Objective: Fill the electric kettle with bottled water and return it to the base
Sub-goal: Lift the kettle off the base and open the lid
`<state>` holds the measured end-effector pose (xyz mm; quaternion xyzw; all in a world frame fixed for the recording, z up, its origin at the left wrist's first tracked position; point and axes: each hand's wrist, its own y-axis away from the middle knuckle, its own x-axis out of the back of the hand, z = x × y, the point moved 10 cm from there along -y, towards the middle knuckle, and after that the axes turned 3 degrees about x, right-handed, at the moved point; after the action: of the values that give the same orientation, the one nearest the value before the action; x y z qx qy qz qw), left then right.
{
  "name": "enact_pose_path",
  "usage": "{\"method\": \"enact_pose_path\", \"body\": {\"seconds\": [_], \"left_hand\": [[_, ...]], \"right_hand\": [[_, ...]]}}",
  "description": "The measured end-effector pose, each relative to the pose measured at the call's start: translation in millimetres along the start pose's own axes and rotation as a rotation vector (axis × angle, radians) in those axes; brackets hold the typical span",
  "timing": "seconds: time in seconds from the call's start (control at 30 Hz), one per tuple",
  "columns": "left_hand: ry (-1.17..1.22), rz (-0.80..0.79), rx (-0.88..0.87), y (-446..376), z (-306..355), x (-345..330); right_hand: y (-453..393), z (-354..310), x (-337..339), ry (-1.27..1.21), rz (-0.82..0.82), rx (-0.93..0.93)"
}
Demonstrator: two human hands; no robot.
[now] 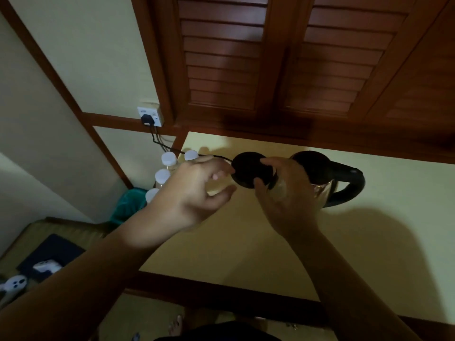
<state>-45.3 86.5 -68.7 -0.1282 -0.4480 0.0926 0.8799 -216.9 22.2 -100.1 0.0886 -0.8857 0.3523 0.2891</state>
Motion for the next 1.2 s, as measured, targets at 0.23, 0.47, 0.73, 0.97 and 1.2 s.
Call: {"method": "enact_pose_path", "body": {"seconds": [0.23, 0.47, 0.73, 0.97, 1.2], "left_hand": [[0.129, -0.058, 0.083, -25, 8, -65], [0.474, -0.242, 0.388, -41, -4, -144], [0.588, -0.164, 0.308, -47, 4, -172], [0.599, -0.099, 0.227, -47, 9, -170], [0.58, -0.04, 0.222, -45, 7, -175]], "right_hand": [[-14, 47, 51, 0.264, 0.131, -0.141], [1, 92, 49, 0.426, 0.046, -0.389], [-2, 85, 55, 0.426, 0.038, -0.319], [-8, 89, 61, 0.559, 0.017, -0.309], [-23, 84, 67, 0.646, 0.064, -0.25]]}}
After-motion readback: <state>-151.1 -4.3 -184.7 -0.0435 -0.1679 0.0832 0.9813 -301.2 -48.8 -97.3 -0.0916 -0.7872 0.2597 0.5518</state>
